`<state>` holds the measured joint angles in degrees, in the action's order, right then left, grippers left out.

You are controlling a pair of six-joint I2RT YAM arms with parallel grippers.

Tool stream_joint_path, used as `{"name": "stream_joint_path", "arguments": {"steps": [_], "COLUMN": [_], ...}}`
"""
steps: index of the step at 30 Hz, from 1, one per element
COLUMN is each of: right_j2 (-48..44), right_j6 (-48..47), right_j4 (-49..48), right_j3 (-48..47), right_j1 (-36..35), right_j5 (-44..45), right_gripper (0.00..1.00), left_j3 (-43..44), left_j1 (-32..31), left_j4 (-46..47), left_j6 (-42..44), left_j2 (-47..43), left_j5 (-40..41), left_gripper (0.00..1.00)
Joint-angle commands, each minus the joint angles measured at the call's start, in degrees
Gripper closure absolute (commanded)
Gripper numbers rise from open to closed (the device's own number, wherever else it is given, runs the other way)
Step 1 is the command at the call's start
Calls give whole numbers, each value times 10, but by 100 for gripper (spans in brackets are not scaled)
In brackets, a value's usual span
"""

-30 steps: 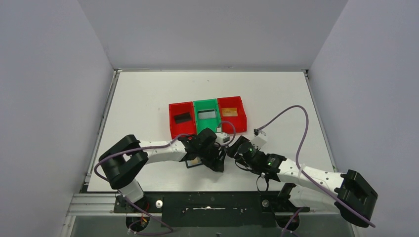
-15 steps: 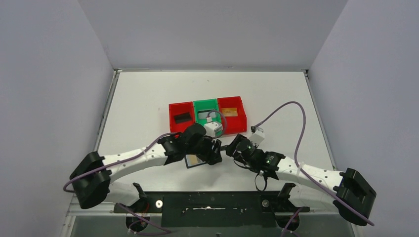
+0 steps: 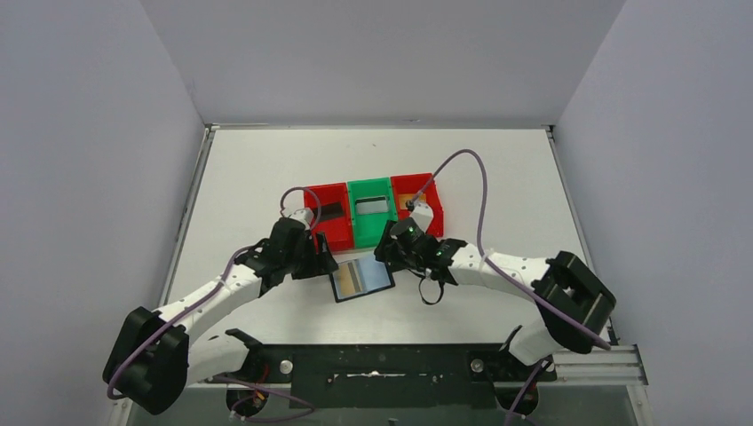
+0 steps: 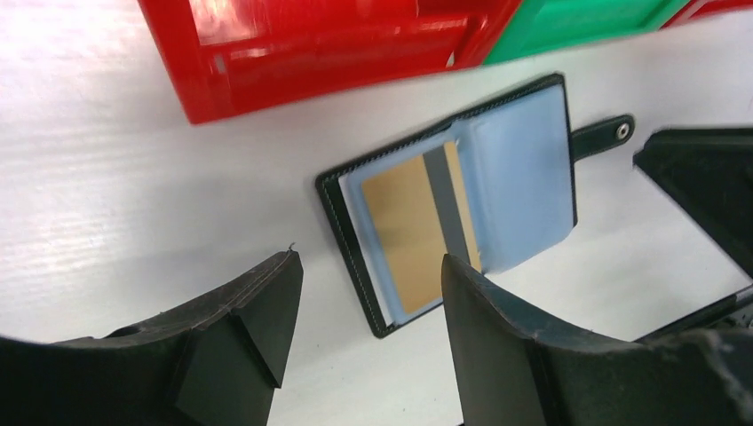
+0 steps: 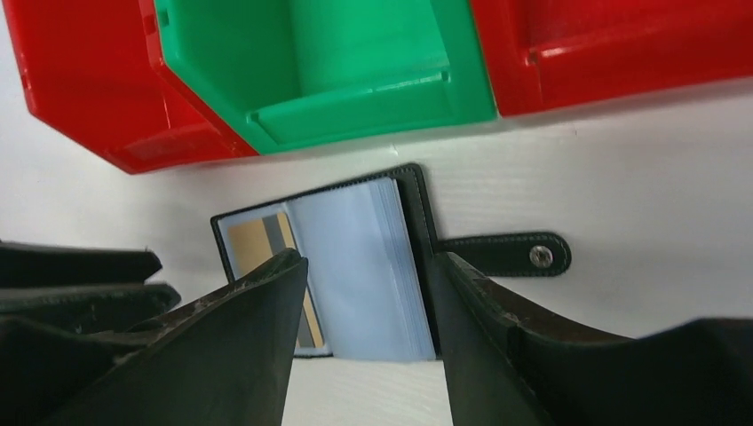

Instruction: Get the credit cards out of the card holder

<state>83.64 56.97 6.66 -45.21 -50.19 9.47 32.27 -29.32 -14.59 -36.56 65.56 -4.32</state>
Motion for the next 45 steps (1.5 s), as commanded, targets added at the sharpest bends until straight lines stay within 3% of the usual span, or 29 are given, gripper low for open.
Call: {"name": "stream_joint_path", "arguments": {"steps": [1,6,8,12,19,24,35,39,45], "right_j2": [53,122,150,175,135,106,72,70,78], "right_j6": [-59,-100,-118,-127,-53,6,11,5,73], "right_j4": [1,49,67,57,42,74,239,164,-58], "right_j3": [-59,-124,-146,-145,-89,-67,-169,-168,-87], "right_j1": [19,29,28,18,-23,-62,-71,-86,-87], "right_j5": [-28,-28,-34,-65,-44,13,131,81,-28], "right_gripper": [45,45,45,48,52,48,42,44,53], "left_j3": [-8,-21,-26,-21,-34,-29,-26,-25,-26], "left_j1": [3,4,4,3,-3,-12,-16,-16,-17], "left_j4": [26,40,58,70,101,87,11,13,15], "left_j6": [-32,-35,-35,-34,-31,-33,-37,-39,-39], "left_j2": [-15,2,18,51,62,60,-29,-35,-20], "left_j5": [-38,-49,-66,-74,-126,-128,-54,-54,-66], "left_gripper": [41,41,46,46,48,50,50,50,51]}}
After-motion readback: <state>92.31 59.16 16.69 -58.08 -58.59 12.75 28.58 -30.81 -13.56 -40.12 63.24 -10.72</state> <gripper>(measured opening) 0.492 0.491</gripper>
